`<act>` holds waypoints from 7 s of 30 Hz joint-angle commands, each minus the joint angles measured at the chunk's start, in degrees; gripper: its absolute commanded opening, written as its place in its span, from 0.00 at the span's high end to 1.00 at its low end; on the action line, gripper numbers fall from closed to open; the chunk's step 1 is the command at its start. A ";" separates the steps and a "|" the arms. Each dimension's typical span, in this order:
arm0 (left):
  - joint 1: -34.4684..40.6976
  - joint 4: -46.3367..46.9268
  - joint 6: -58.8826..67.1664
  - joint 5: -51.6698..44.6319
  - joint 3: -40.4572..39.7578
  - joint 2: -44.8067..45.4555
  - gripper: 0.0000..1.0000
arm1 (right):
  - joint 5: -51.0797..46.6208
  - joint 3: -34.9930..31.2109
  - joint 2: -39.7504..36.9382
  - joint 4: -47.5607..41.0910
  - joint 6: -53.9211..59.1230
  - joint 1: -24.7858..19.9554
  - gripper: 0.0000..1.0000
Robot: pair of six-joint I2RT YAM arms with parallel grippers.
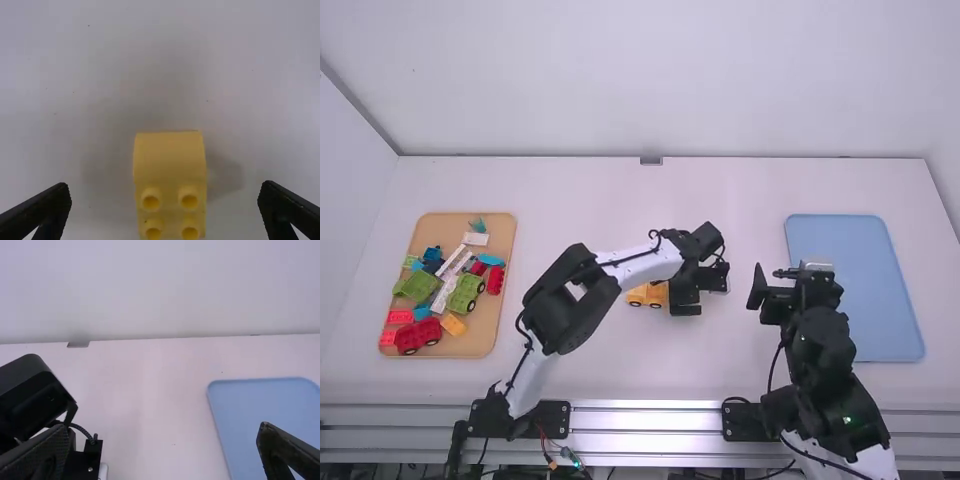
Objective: Assemble lego blocks to make yellow taxi
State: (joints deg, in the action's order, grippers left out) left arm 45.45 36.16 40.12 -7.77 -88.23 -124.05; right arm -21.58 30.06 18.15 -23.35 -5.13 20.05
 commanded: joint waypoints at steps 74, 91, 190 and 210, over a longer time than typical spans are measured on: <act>-34.14 -56.76 16.31 -56.52 51.98 19.50 0.01 | 84.06 15.39 97.90 17.59 83.36 -17.64 0.91; -31.34 -59.12 18.38 -53.92 47.06 8.74 0.01 | 73.50 7.32 76.11 25.31 67.54 -8.07 0.92; -27.98 -65.16 13.94 -50.21 50.73 6.82 0.65 | 69.26 5.97 86.55 39.60 62.79 1.01 0.90; -27.98 -65.53 13.29 -49.79 50.25 6.82 0.62 | 69.11 5.97 86.55 38.95 61.83 0.90 0.87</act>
State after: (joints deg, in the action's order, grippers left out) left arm 17.10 -29.67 54.02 -57.14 -37.67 -116.79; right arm 48.23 35.31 103.94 15.99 56.97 20.78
